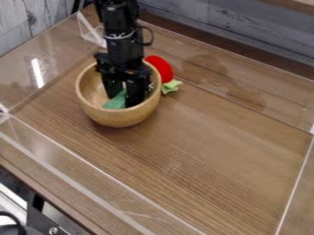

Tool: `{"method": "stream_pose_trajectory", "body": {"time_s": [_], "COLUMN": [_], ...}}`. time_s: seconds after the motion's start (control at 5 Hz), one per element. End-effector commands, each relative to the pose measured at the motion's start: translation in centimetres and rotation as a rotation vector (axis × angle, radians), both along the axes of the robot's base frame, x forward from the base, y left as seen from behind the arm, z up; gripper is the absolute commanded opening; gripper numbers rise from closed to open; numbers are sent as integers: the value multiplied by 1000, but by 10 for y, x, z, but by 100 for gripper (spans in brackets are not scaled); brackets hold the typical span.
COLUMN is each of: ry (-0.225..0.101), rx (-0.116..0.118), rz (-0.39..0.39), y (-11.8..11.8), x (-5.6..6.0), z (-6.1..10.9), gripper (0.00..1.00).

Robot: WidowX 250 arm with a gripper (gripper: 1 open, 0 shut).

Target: Remove the green block from the brown bowl and put it on the table

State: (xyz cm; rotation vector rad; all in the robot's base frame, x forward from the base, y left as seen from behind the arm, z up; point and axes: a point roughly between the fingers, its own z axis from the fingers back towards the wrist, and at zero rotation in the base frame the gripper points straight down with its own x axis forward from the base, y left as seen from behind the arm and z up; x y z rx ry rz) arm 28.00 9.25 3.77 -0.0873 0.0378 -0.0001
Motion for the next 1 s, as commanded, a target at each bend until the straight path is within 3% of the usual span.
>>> {"method": "stream_pose_trajectory", "body": {"time_s": [0.0,0.8], "ry": [-94,-114], "rx": [29,13], "rz": [-2,-7], "y": [1,-14], "x": [15,20], "z": [29,44], "gripper": [0,0]}}
